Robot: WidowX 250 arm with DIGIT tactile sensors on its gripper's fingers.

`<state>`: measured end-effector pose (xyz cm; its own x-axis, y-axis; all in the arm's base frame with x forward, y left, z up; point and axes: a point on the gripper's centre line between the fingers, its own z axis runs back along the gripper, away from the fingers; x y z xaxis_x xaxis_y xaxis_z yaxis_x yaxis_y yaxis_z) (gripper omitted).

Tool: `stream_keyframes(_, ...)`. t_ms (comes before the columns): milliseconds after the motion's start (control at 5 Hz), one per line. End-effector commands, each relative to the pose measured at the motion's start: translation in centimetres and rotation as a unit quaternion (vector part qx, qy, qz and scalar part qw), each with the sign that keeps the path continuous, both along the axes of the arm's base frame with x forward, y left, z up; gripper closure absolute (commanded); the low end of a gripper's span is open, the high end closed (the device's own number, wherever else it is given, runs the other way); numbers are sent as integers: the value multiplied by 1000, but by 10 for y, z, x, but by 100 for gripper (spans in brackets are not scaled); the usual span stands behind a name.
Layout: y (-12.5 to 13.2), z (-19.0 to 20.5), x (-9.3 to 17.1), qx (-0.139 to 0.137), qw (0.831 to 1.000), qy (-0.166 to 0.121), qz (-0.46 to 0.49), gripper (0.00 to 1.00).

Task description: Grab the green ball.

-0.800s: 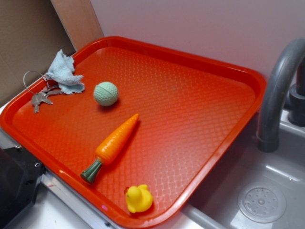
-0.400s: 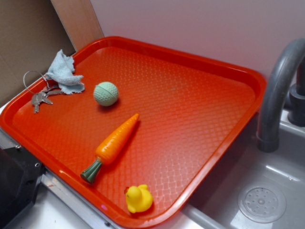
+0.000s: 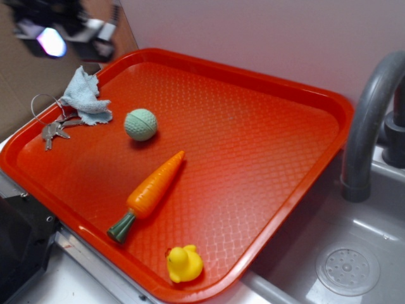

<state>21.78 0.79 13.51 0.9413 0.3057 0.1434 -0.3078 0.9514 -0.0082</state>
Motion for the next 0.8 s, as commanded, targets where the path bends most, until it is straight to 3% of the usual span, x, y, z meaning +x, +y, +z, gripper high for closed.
stream_keyframes(0,17,-88,26,5,991,14,-131,0)
stream_keyframes(200,-1,-127,21,-19,977,72,-198,0)
stream_keyframes(400,-9,-119,19,-21,980,57,-187,100)
stream_keyframes(600,-12,-69,12,-20,979,34,-202,100)
